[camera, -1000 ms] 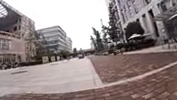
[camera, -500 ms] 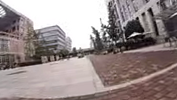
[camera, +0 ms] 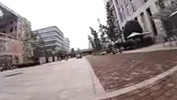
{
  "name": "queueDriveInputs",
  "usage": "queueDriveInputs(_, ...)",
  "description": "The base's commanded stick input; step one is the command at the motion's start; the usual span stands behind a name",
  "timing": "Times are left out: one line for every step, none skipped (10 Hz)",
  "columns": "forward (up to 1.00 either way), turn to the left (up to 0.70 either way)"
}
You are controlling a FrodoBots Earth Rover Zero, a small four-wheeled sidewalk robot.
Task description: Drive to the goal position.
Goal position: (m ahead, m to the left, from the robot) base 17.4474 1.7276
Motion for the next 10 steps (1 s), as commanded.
queueDriveInputs(0.45, -0.27)
queueDriveInputs(0.45, -0.27)
queueDriveInputs(0.45, -0.23)
queueDriveInputs(0.45, -0.06)
queueDriveInputs(0.45, 0.0)
queueDriveInputs(0.45, 0.0)
queueDriveInputs(0.45, 0.0)
queueDriveInputs(0.45, 0.0)
queueDriveInputs(0.45, 0.0)
queueDriveInputs(0.45, 0.0)
